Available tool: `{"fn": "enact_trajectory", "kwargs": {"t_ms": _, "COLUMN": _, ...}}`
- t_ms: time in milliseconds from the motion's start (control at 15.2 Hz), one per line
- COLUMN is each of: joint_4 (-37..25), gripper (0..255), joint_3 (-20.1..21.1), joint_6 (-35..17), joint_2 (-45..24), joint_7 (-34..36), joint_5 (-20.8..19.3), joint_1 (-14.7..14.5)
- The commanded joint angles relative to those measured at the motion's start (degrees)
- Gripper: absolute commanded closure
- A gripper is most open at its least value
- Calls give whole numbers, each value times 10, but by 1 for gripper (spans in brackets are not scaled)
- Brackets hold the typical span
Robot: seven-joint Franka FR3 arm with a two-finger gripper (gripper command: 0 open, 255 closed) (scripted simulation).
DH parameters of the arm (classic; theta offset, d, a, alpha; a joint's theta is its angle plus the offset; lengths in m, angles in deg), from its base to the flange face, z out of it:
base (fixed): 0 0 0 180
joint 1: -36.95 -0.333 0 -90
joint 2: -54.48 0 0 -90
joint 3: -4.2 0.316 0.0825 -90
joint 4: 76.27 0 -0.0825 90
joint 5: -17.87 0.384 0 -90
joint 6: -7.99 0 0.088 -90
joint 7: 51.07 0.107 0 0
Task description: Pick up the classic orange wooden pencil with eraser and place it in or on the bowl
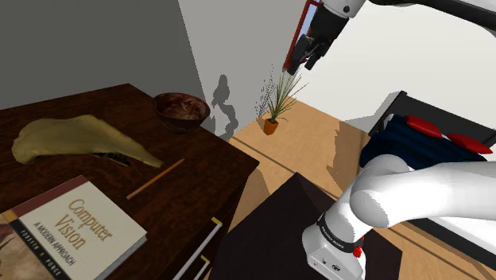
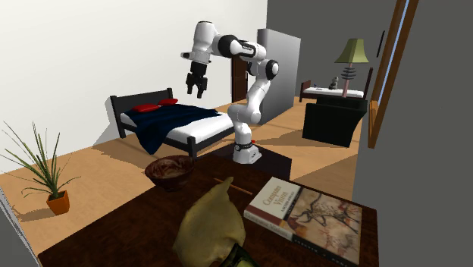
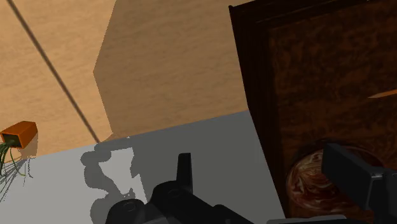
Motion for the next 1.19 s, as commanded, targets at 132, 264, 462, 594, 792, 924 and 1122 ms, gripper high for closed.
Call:
{"fn": "enact_trajectory", "kwargs": {"t_ms": 132, "joint_4": 34, "gripper": 0, "joint_3": 28, "joint_6": -13, "joint_2": 18, "joint_7": 60, "joint_5": 16, "joint_1": 8}}
{"fn": "enact_trajectory", "kwargs": {"t_ms": 264, "joint_4": 64, "gripper": 0, "joint_3": 58, "joint_6": -26, "joint_2": 32, "joint_7": 121, "joint_5": 34, "joint_1": 15}}
{"fn": "enact_trajectory", "kwargs": {"t_ms": 462, "joint_4": 100, "gripper": 0, "joint_3": 107, "joint_6": -48, "joint_2": 44, "joint_7": 213, "joint_5": 65, "joint_1": 23}}
{"fn": "enact_trajectory", "kwargs": {"t_ms": 594, "joint_4": 118, "gripper": 0, "joint_3": 142, "joint_6": -64, "joint_2": 44, "joint_7": 275, "joint_5": 87, "joint_1": 28}}
{"fn": "enact_trajectory", "kwargs": {"t_ms": 792, "joint_4": 135, "gripper": 0, "joint_3": 196, "joint_6": -90, "joint_2": 34, "joint_7": 368, "joint_5": 121, "joint_1": 37}}
{"fn": "enact_trajectory", "kwargs": {"t_ms": 924, "joint_4": 140, "gripper": 0, "joint_3": 234, "joint_6": -109, "joint_2": 20, "joint_7": 431, "joint_5": 142, "joint_1": 45}}
{"fn": "enact_trajectory", "kwargs": {"t_ms": 1122, "joint_4": 138, "gripper": 0, "joint_3": 293, "joint_6": -141, "joint_2": -12, "joint_7": 525, "joint_5": 171, "joint_1": 63}}
